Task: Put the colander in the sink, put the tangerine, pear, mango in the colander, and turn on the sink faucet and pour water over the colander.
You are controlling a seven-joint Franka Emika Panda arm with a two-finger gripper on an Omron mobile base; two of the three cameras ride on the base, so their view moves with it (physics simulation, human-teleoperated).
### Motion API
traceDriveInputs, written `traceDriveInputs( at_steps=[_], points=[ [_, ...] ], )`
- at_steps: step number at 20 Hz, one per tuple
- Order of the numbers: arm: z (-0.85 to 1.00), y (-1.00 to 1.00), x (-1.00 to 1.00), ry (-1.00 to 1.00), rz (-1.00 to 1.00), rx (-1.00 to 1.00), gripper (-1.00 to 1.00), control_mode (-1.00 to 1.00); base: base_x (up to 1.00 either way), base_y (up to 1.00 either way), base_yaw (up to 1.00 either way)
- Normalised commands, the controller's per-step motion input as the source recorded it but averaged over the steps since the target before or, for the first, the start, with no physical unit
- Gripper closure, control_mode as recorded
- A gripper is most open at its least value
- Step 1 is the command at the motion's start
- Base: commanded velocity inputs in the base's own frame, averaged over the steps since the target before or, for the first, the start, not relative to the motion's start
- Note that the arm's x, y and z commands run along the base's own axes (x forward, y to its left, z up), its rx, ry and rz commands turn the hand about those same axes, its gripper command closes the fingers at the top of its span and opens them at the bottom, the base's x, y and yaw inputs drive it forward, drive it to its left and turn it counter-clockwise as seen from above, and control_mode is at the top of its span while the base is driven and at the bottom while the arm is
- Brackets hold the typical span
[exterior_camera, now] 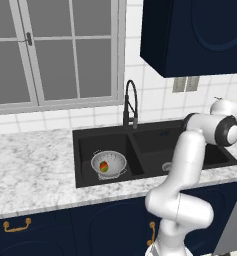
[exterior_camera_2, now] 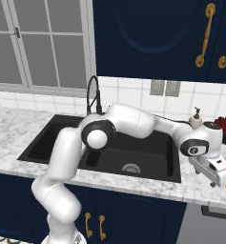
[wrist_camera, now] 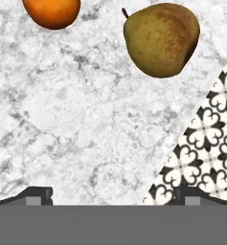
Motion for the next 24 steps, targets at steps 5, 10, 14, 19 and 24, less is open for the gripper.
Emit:
traceDriveInputs(
  at_steps=[5, 10, 14, 19, 24],
  points=[
    [0.02, -0.3, 0.0, 0.03, 0.0, 0.02, -1.0, -1.0, 0.0, 0.0, 0.0],
    [-0.15, -0.23, 0.0, -0.01, 0.0, 0.0, -1.0, -1.0, 0.0, 0.0, 0.0],
    [-0.19, -0.26, 0.0, -0.01, 0.0, 0.0, -1.0, -1.0, 0.0, 0.0, 0.0],
    [-0.06, -0.32, 0.0, 0.0, 0.0, 0.0, -1.0, -1.0, 0.0, 0.0, 0.0],
    [0.0, -0.21, 0.0, 0.01, 0.0, 0.0, -1.0, -1.0, 0.0, 0.0, 0.0]
  ],
)
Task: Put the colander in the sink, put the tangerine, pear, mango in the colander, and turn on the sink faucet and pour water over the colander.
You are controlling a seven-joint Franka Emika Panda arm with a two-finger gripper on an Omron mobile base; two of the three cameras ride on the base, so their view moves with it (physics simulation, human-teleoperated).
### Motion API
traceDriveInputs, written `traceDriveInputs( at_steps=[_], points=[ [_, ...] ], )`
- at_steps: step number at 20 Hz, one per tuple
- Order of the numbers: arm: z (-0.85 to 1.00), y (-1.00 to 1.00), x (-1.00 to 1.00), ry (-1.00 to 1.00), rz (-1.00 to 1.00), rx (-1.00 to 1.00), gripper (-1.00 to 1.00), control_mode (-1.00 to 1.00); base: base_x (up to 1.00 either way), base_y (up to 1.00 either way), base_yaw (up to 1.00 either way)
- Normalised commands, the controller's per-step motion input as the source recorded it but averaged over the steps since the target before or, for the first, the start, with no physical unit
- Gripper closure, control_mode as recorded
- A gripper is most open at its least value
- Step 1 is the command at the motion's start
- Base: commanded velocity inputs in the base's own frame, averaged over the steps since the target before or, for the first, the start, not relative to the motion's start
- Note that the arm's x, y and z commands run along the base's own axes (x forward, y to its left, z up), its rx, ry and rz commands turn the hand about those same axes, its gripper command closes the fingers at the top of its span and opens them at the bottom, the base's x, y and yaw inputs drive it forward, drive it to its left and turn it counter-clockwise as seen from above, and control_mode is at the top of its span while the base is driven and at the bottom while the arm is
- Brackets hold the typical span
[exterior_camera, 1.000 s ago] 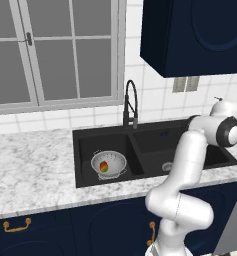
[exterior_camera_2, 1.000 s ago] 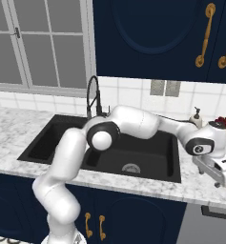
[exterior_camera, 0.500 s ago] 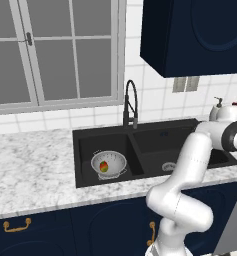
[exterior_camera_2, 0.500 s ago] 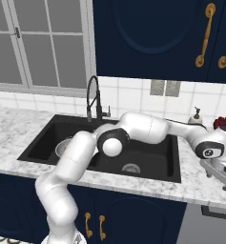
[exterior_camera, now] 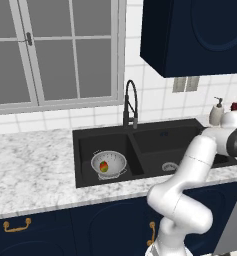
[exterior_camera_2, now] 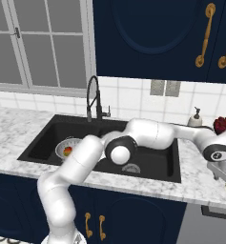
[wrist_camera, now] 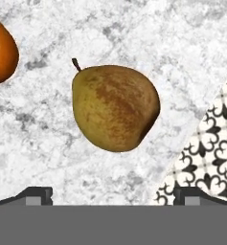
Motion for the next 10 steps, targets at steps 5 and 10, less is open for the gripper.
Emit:
traceDriveInputs(
  at_steps=[5, 10],
  points=[
    [-0.08, -0.07, 0.02, 0.02, 0.0, 0.0, -1.0, -1.0, 0.0, 0.0, 0.0],
    [-0.02, 0.0, 0.13, 0.0, 0.0, 0.0, -1.0, -1.0, 0.0, 0.0, 0.0]
  ],
)
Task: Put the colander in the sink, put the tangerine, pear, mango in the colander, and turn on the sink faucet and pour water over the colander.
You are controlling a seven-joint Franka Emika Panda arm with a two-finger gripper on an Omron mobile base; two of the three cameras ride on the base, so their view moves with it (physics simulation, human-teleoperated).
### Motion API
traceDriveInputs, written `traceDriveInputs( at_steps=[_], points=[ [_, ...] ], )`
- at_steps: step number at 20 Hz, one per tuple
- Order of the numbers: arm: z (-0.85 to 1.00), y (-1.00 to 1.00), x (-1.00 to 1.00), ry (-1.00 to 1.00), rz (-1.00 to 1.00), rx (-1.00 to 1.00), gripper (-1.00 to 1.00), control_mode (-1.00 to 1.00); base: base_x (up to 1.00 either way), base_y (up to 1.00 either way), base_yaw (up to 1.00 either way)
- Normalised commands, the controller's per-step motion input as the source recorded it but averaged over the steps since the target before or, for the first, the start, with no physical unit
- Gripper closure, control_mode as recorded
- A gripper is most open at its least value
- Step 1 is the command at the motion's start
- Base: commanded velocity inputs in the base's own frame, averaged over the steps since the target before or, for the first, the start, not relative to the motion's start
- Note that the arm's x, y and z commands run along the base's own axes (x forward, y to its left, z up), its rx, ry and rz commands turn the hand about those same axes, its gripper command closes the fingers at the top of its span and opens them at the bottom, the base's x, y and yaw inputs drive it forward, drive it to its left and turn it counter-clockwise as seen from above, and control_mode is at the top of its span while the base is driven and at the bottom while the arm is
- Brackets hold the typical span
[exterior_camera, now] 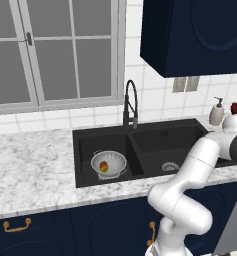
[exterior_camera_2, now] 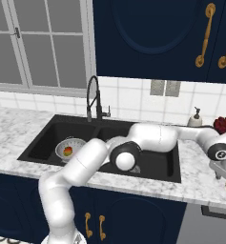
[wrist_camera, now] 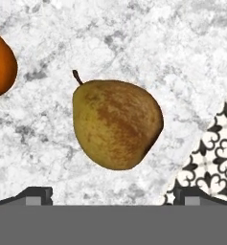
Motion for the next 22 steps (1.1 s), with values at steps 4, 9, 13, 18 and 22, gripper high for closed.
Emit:
traceDriveInputs(
  at_steps=[4, 9, 13, 18, 22],
  points=[
    [-0.07, -0.13, 0.2, 0.0, 0.0, 0.0, -1.0, -1.0, 0.0, 0.0, 0.0],
    [-0.07, -0.16, 0.12, 0.02, 0.0, 0.0, -1.0, -1.0, 0.0, 0.0, 0.0],
    [-0.04, -0.1, 0.09, 0.04, 0.0, 0.0, -1.0, -1.0, 0.0, 0.0, 0.0],
    [-0.05, -0.15, 0.0, 0.04, 0.0, 0.0, -1.0, -1.0, 0.0, 0.0, 0.0],
    [-0.11, -0.04, 0.0, 0.05, 0.0, 0.0, -1.0, -1.0, 0.0, 0.0, 0.0]
  ],
)
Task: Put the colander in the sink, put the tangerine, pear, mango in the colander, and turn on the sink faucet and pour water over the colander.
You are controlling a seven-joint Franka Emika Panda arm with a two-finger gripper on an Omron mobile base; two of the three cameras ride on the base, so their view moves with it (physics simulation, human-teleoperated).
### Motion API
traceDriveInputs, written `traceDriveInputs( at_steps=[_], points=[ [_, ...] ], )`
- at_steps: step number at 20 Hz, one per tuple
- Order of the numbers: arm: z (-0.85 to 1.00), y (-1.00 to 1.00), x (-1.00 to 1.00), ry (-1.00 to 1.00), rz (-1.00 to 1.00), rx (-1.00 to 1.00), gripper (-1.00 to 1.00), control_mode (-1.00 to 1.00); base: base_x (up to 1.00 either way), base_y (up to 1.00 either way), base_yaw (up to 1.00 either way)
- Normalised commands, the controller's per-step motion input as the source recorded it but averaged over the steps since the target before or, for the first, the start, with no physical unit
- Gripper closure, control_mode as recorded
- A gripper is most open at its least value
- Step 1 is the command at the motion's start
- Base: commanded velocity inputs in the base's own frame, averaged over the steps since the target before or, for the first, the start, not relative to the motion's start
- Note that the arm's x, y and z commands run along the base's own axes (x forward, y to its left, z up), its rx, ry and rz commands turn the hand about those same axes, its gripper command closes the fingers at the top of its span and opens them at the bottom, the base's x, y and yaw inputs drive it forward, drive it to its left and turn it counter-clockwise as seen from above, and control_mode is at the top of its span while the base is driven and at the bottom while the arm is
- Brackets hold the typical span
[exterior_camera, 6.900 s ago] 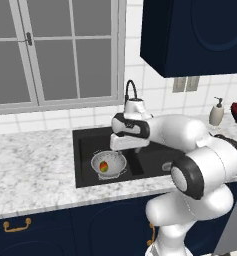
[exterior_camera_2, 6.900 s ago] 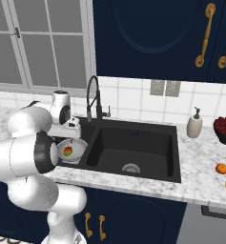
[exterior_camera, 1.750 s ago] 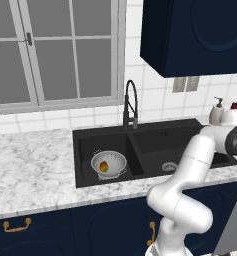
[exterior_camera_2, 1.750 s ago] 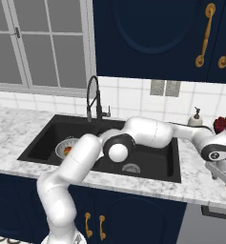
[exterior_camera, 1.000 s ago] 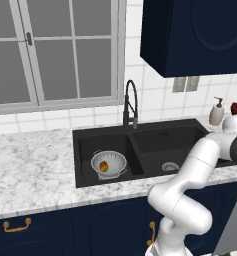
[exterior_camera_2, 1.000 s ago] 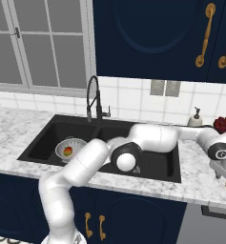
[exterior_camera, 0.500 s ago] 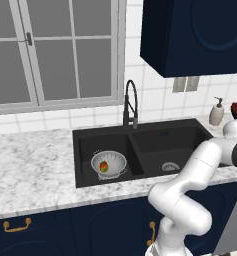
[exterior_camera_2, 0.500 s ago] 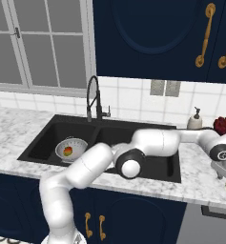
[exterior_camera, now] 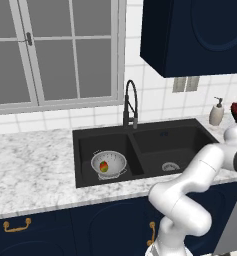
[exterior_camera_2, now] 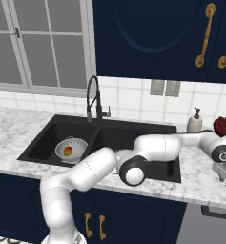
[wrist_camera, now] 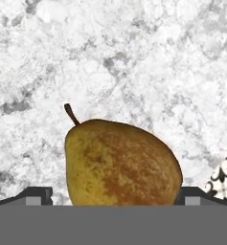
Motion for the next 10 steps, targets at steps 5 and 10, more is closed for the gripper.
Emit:
traceDriveInputs(
  at_steps=[5, 10],
  points=[
    [-0.17, 0.0, 0.0, 0.0, 0.0, 0.0, 1.0, -1.0, 0.0, 0.0, 0.0],
    [-0.01, 0.05, 0.0, 0.0, 0.02, 0.0, 1.0, -1.0, 0.0, 0.0, 0.0]
  ],
)
